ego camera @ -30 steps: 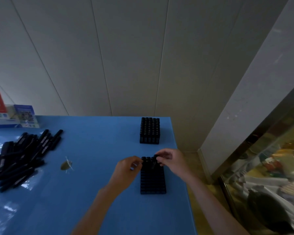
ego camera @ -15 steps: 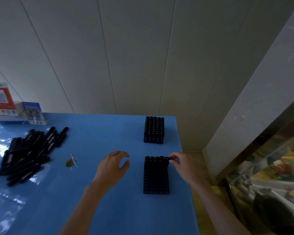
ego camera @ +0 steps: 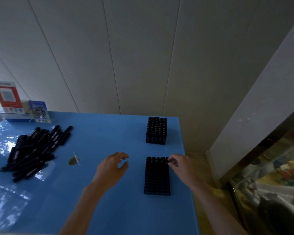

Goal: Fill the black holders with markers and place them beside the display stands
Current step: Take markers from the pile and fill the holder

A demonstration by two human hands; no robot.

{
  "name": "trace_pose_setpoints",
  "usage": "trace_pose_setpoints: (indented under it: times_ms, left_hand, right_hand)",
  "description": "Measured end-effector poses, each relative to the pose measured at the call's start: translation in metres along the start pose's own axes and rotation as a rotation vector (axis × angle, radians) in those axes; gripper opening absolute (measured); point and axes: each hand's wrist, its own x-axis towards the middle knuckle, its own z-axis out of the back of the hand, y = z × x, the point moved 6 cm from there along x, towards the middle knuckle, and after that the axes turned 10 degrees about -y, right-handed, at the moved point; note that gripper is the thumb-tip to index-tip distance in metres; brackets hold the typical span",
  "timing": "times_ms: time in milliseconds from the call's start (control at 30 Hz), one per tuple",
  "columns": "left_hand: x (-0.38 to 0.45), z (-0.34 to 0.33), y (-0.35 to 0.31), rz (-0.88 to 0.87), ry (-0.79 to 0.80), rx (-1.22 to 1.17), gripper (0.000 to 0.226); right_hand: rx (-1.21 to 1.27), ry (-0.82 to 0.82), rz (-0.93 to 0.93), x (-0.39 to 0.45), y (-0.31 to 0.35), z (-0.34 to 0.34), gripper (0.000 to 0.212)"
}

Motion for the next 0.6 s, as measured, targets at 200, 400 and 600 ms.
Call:
trace_pose_setpoints:
  times_ms: [200, 400, 600]
  left_hand:
    - [-0.003, 0.012, -0.013, 0.023, -0.033, -0.006, 0.017]
    - [-0.014, 0.039, -0.014, 0.067, -0.105, 0.03, 0.017]
    - [-0.04, 0.074, 0.016, 0.157, -0.173, 0.033, 0.016]
  right_hand:
    - [-0.034, -0.052, 0.093, 0.006, 0.027, 0.02, 0.007]
    - [-0.023, -0.005, 0.202, 0.013, 0.071, 0.015, 0.013]
    - [-0.01, 0.033, 0.298, 0.012, 0.114, -0.009, 0.017]
